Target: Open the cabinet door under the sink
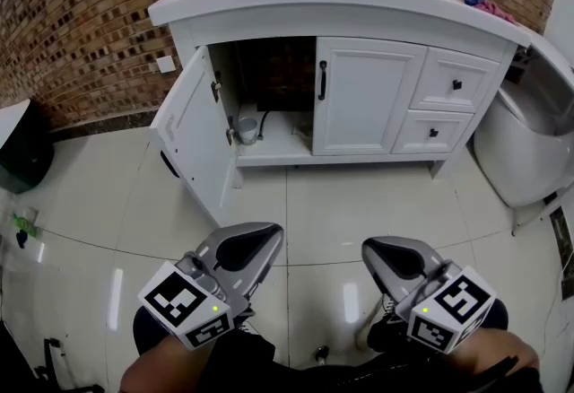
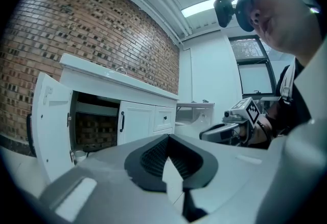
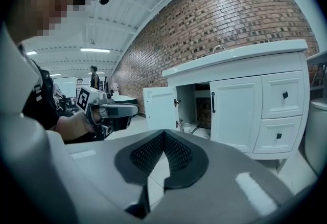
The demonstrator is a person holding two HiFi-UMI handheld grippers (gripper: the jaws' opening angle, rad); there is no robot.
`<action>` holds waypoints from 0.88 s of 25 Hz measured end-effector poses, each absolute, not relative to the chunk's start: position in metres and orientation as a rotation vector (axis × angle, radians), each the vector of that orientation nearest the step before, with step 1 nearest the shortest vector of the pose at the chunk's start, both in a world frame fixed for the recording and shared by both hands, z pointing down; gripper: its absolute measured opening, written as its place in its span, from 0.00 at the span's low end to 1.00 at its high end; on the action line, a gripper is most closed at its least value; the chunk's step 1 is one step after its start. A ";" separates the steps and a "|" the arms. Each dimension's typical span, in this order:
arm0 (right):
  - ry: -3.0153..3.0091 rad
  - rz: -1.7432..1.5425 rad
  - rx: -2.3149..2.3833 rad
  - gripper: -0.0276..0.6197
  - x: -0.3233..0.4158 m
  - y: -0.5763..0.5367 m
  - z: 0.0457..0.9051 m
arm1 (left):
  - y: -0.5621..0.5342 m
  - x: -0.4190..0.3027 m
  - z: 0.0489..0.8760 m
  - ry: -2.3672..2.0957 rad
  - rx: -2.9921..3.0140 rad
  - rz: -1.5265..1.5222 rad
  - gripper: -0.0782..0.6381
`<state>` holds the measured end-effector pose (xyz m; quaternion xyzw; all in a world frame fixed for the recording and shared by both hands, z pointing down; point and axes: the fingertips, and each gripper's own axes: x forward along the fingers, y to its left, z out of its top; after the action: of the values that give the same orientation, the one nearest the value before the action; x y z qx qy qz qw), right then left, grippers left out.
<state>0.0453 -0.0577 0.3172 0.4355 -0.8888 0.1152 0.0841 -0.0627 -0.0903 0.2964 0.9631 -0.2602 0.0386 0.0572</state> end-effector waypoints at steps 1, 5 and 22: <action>-2.652 0.340 1.302 0.05 0.045 -0.058 0.317 | -0.090 -0.063 0.296 -0.788 2.921 0.119 0.12; -2.655 0.338 1.301 0.05 0.045 -0.058 0.316 | -0.091 -0.063 0.297 -0.794 2.920 0.121 0.12; -2.650 0.334 1.293 0.05 0.043 -0.058 0.316 | -0.093 -0.066 0.295 -0.815 2.918 0.107 0.12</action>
<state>0.0429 -0.0584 0.3164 0.4339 -0.8897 0.1120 0.0870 -0.0656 -0.0926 0.2948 0.9611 -0.2684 0.0352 0.0552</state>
